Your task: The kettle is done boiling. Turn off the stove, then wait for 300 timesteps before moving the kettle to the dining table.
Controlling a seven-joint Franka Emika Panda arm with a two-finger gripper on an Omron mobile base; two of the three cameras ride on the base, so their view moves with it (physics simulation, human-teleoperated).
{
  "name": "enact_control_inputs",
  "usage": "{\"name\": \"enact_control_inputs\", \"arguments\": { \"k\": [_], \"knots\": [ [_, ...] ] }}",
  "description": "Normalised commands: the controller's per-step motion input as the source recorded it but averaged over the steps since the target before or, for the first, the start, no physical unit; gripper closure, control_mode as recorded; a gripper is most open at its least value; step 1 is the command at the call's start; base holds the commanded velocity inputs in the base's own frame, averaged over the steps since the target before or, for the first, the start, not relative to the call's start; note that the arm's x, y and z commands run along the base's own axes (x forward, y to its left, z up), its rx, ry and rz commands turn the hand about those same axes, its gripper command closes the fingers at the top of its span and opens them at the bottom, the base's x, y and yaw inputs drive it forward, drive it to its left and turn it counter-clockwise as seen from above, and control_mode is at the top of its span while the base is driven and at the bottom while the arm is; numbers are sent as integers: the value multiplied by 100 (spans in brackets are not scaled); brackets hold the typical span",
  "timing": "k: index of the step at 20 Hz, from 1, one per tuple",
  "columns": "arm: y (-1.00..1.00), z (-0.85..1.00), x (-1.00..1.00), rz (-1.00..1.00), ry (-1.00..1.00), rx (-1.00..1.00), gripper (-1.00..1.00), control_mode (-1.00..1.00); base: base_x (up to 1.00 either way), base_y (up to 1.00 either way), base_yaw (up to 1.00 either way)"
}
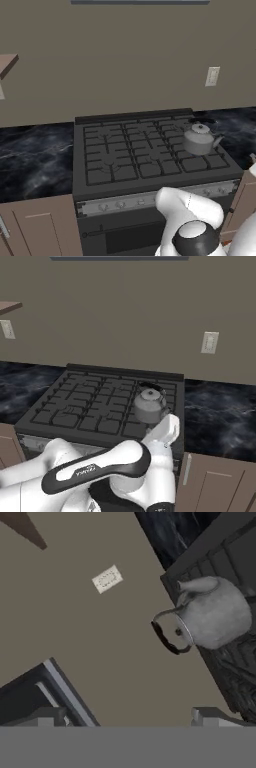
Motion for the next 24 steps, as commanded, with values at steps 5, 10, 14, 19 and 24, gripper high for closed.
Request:
{"name": "enact_control_inputs", "arguments": {
  "k": [5,10,14,19,24],
  "knots": [
    [8,54,18,3,0,-27,-100,-100,0,0,0],
    [6,45,17,5,0,-30,-100,-100,0,0,0],
    [4,32,17,6,1,-34,-100,-100,0,0,0],
    [3,15,18,5,5,-36,-100,-100,0,0,0],
    [8,4,22,5,13,-36,-100,-100,0,0,0]
  ]
}}
